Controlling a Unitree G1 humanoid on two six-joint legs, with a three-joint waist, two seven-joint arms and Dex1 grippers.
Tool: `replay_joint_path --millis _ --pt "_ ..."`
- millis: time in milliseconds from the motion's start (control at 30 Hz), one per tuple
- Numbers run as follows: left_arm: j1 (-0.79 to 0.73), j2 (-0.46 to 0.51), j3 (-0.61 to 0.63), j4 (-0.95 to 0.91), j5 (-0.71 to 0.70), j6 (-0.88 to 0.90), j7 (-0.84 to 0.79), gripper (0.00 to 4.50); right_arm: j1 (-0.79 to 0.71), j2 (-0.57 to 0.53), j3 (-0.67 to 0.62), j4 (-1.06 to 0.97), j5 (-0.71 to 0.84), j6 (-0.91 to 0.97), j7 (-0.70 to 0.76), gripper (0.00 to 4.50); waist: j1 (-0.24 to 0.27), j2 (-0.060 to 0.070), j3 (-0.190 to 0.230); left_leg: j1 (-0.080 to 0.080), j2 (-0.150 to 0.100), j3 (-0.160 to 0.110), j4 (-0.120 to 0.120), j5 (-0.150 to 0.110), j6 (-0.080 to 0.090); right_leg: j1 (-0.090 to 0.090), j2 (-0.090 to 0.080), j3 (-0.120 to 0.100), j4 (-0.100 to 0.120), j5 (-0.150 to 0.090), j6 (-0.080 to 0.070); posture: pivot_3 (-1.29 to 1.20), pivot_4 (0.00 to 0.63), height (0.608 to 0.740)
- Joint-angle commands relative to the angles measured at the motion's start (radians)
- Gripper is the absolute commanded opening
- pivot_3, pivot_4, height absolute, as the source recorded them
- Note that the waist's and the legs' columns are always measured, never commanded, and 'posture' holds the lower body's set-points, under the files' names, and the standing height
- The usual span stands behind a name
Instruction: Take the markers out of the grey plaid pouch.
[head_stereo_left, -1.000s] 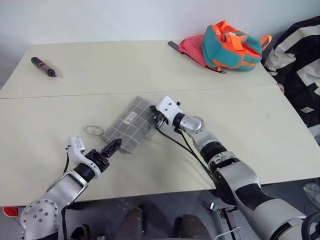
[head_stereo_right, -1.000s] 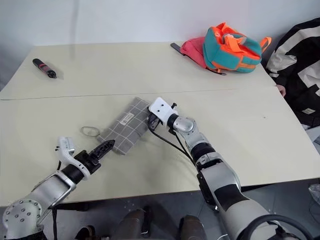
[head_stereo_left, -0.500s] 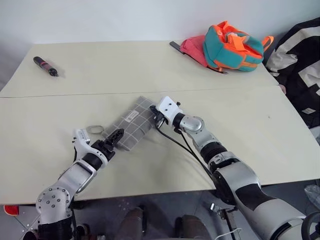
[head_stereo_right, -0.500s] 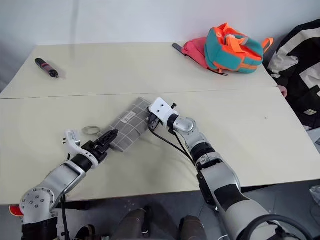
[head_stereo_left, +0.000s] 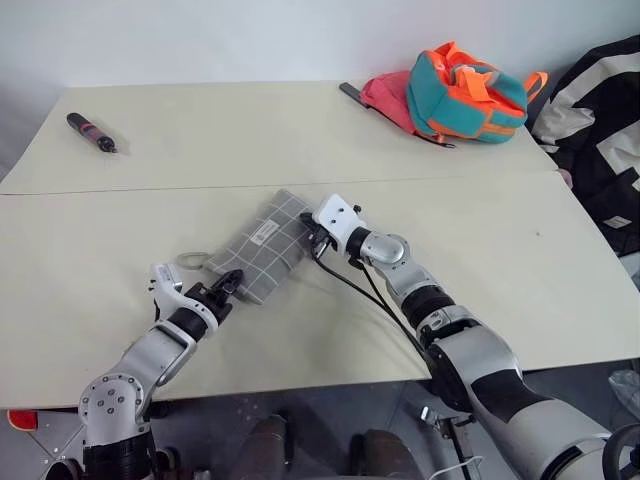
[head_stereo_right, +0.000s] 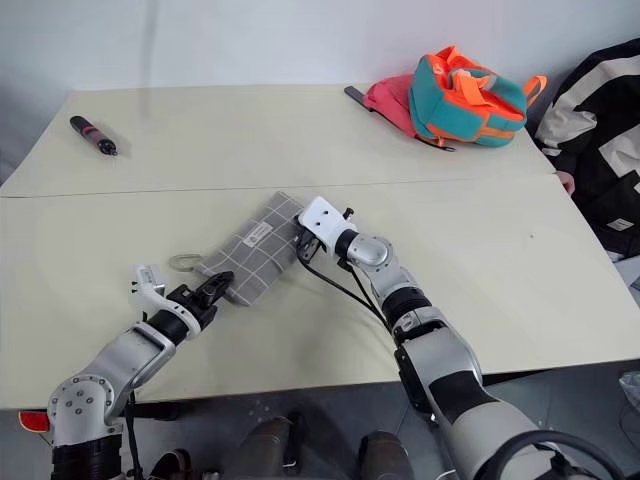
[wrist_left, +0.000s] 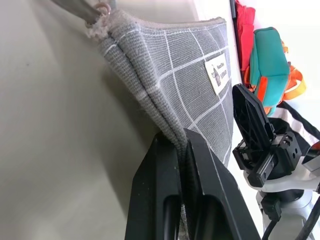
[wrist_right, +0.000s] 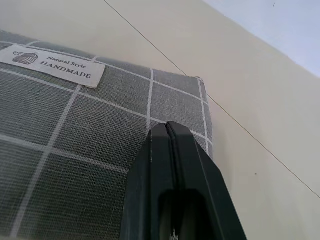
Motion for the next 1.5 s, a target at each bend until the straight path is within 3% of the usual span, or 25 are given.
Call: replay_joint_path --millis 33,100,200,400,467,567,700,833,1100,1333,1433,1500 --pt "0.000 0.048 -0.004 -0.049 0.113 -0.026 -0.061 0.05 0.009 -0.012 -0.013 -0.061 0.023 -0.013 0.016 0.00 0.000 0.000 0.000 0.000 0.000 0.000 0.000 0.000 0.000 0.000 0.000 0.000 0.000 0.000 0.000 0.00 0.150 0.740" --pt "-0.023 0.116 -0.014 -0.068 0.280 -0.080 -0.127 0.05 0.010 -0.021 -0.052 -0.099 0.079 0.026 0.055 0.00 -0.001 0.000 0.000 0.000 0.000 0.001 0.000 0.000 0.000 -0.001 0.001 0.000 0.000 0.000 0.000 0.00 0.150 0.740" --pt "-0.060 0.173 -0.001 -0.075 0.435 -0.166 -0.205 0.00 0.014 -0.037 -0.103 -0.169 0.160 0.083 0.113 0.57 0.004 0.000 0.000 0.000 0.001 0.002 -0.001 0.000 -0.001 -0.002 0.002 0.000 0.001 0.000 -0.001 0.00 0.150 0.740" --pt "-0.067 0.400 -0.180 -0.113 0.922 -0.335 -0.420 0.00 0.038 -0.067 -0.126 -0.280 0.209 0.165 0.156 2.64 0.005 0.000 0.000 0.001 0.001 0.008 -0.008 0.000 -0.002 -0.005 0.002 0.000 0.000 0.000 -0.001 0.00 0.150 0.740" --pt "-0.071 0.413 -0.207 -0.113 1.015 -0.380 -0.450 0.00 0.048 -0.070 -0.138 -0.321 0.235 0.193 0.165 3.38 0.007 -0.001 0.000 0.001 0.002 0.010 -0.011 0.000 -0.002 -0.008 0.003 0.001 0.001 0.000 -0.001 0.00 0.150 0.740" --pt "-0.044 0.518 -0.317 -0.098 1.291 -0.509 -0.524 0.00 0.072 -0.076 -0.156 -0.401 0.293 0.258 0.204 4.42 0.008 -0.001 -0.001 0.000 0.003 0.016 -0.013 0.000 -0.002 -0.013 0.003 0.008 0.002 0.000 -0.001 0.00 0.150 0.740" --pt "-0.013 0.599 -0.405 -0.061 1.572 -0.652 -0.554 0.00 0.148 -0.110 -0.162 -0.599 0.414 0.419 0.331 4.47 0.008 -0.001 -0.001 0.000 0.003 0.021 -0.015 0.000 -0.002 -0.017 0.002 0.012 0.005 0.000 -0.001 0.00 0.150 0.740" --pt "-0.033 0.578 -0.359 -0.080 1.723 -0.730 -0.512 0.00 0.215 -0.169 -0.193 -0.784 0.526 0.591 0.392 4.47 0.009 -0.001 -0.001 0.000 0.004 0.021 -0.015 -0.001 -0.002 -0.018 0.000 0.012 0.005 0.001 -0.001 0.00 0.150 0.740" --pt "-0.052 0.473 -0.271 -0.102 1.820 -0.847 -0.482 0.00 0.245 -0.200 -0.189 -0.839 0.543 0.629 0.383 4.47 0.006 -0.001 -0.001 0.000 0.006 0.022 -0.015 -0.001 -0.001 -0.019 -0.002 0.010 0.006 0.003 -0.003 0.00 0.150 0.740" --pt "-0.005 0.449 -0.387 -0.039 1.859 -0.934 -0.620 0.00 0.287 -0.252 -0.180 -0.921 0.599 0.733 0.454 4.47 0.010 -0.002 -0.001 0.000 0.006 0.023 -0.014 -0.002 0.000 -0.019 -0.001 0.008 0.006 0.003 -0.003 0.00 0.150 0.740" --pt "0.002 0.424 -0.412 -0.016 1.871 -0.951 -0.646 0.00 0.306 -0.284 -0.180 -0.969 0.650 0.842 0.483 4.47 0.012 -0.002 -0.001 0.000 0.006 0.023 -0.012 -0.002 0.000 -0.019 -0.002 0.008 0.006 0.003 -0.003 0.00 0.150 0.740" --pt "-0.003 0.405 -0.436 0.022 1.914 -0.952 -0.645 0.00 0.310 -0.283 -0.182 -1.079 0.766 1.020 0.476 4.47 0.011 -0.002 -0.001 0.000 0.006 0.023 -0.012 -0.002 0.001 -0.019 -0.003 0.008 0.006 0.003 -0.003 0.00 0.150 0.740"
